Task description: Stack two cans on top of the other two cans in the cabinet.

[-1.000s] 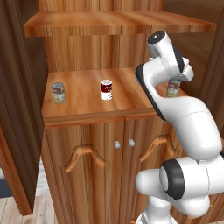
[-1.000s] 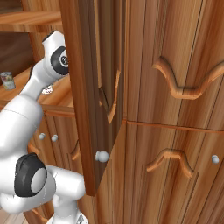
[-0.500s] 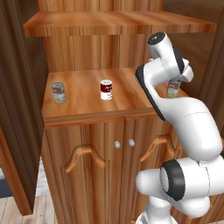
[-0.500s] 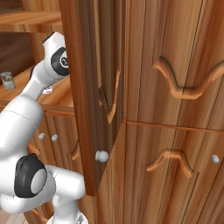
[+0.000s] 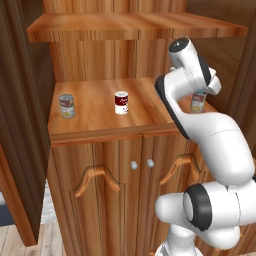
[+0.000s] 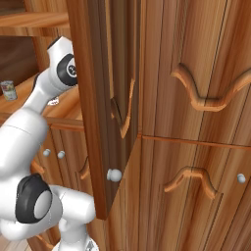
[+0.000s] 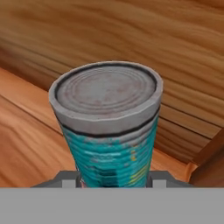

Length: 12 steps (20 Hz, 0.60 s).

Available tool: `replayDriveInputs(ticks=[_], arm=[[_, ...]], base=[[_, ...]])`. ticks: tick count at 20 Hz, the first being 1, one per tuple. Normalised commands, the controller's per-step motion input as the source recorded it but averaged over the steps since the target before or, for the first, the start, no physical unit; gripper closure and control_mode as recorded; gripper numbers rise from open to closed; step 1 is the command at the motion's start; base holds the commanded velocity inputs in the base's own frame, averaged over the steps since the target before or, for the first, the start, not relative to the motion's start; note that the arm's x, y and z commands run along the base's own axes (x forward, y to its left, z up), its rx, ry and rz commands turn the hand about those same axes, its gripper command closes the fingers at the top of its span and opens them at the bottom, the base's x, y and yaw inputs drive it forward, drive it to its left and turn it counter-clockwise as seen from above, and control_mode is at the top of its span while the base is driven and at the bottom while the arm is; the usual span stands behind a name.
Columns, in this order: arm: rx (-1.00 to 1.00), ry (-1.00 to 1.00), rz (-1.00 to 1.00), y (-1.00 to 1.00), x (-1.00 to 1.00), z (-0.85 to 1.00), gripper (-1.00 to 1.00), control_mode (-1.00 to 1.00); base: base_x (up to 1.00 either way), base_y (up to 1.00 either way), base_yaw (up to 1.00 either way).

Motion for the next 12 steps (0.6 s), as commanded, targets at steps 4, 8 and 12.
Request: replayDriveInputs(ticks=[4,8,12], arm=[[0.0,-0.08,0.0,0.0,0.0,-0.09,-1.0,-1.0],[0.0,-0.08,0.0,-0.01,0.0,0.0,-1.0,-1.0],[0.0,-0.01,0.0,0.05,-0.05,0.0,-1.0,-1.0]], base=[[0.0,0.0,0.0],[0.0,0.0,0.0],[0.0,0.0,0.0]])
